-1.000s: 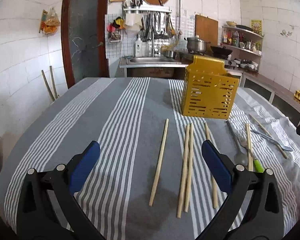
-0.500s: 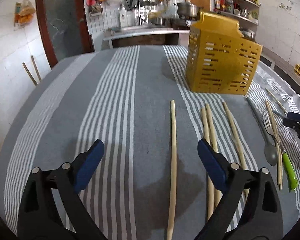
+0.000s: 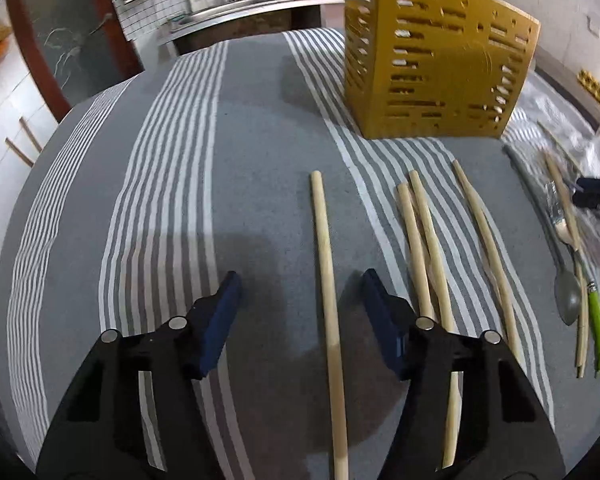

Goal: Organize utensils
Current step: 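Grasp the white spoon with the right tool while the left tool grasps a wooden chopstick, then lift the spoon and chopstick and carry both tools over the yellow holder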

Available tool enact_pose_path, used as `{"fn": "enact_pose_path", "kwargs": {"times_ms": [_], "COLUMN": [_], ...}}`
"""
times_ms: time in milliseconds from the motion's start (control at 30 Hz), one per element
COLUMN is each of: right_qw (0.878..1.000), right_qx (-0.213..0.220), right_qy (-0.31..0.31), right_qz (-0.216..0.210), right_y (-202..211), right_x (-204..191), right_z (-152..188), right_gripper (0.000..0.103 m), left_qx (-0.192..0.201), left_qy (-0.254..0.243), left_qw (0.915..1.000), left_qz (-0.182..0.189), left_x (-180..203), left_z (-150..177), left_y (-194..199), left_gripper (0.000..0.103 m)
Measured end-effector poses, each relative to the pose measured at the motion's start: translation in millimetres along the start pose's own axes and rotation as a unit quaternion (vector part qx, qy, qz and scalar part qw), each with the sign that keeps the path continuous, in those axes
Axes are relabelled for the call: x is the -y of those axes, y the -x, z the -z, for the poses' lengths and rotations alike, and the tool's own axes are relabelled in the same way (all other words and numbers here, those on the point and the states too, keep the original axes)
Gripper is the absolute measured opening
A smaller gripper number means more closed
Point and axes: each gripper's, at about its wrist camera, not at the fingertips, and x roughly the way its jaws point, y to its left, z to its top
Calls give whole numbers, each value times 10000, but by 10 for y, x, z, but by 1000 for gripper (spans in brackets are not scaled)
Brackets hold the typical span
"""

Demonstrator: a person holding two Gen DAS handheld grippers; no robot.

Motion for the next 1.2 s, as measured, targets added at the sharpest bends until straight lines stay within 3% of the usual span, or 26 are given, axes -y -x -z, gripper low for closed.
{"fn": "enact_pose_path", "kwargs": {"times_ms": [200, 267, 333, 600, 800, 967, 1200], "right_qw": [9993, 9989, 9986, 9995, 9958, 9909, 9821], "right_qx": [-258, -292, -312, 124, 792, 1288, 1846], "right_qy": [273, 350, 411, 172, -221, -234, -294], "right_qz": [-51, -88, -63, -217, -399, -312, -227], "right_y": [-67, -62, -45, 216, 646, 926, 1241], "right_x": [-32, -70, -105, -52, 34, 77, 111], "right_z": [-133, -143, -156, -101, -32, 18, 71], "right_gripper": [23, 13, 9, 7, 7, 7, 7], "left_qx": [-258, -302, -324, -91, 456, 959, 1542], "left_qy": [-132, -154, -119, 140, 448, 463, 741], "left_qw": [9995, 9993, 9992, 9987, 9961, 9931, 9831], "left_qz": [102, 158, 197, 472, 604, 485, 646], "left_x": [90, 142, 159, 102, 18, 22, -34], "left_z": [-132, -162, -190, -202, -249, -276, -296], "left_y": [-85, -90, -92, 104, 454, 761, 1094], "left_gripper": [35, 14, 4, 4, 4, 4, 5]}}
